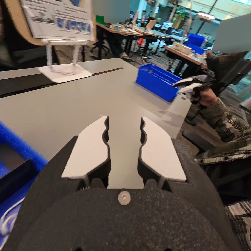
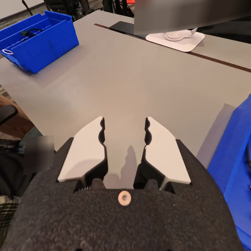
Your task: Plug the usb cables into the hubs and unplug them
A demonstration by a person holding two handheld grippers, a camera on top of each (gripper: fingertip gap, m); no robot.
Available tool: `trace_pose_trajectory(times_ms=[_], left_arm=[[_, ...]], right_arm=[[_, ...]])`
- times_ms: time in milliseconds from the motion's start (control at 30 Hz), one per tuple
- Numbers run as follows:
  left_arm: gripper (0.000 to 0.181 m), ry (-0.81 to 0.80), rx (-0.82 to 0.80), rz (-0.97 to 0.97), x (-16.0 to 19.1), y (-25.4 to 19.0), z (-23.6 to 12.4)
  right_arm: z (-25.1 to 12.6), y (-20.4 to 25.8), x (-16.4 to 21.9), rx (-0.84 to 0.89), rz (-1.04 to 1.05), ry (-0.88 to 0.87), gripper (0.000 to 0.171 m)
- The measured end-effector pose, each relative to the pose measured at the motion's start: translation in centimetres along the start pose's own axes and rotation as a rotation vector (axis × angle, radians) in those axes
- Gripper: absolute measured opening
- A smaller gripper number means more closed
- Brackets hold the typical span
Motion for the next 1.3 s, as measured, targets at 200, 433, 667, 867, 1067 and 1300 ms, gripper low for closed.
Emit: trace_pose_trajectory(times_ms=[200,433,667,867,1067,1300], left_arm=[[0.043,0.014,-0.217,-0.101,1.6,3.6,-6.6],[0.044,0.065,-0.369,-0.215,4.8,6.8,-10.1],[0.044,0.091,-0.438,-0.28,6.9,8.7,-10.8],[0.044,0.105,-0.462,-0.351,8.4,10.3,-10.9],[0.046,0.151,-0.486,-0.387,9.3,11.4,-10.7],[0.046,0.212,-0.523,-0.427,10.1,12.9,-10.6]], right_arm=[[0.8,0.9,0.5,-0.029,-0.009,0.006,0.054],[2.2,1.5,1.3,-0.068,0.003,0.027,0.052],[3.1,2.2,1.9,-0.087,0.005,0.036,0.05],[3.7,2.8,2.3,-0.101,0.008,0.046,0.049],[4.3,3.0,2.8,-0.128,0.022,0.059,0.047],[4.7,3.1,3.0,-0.146,0.031,0.07,0.046]])
Point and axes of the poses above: each gripper's, where its closed fingertips meet, z out along the fingers, x out of its underside, y = z × x across the jaws, the point moved 7 cm from there along -z, back along the fingers, and after that the axes turned 9 degrees about y, right-handed, at the moved point
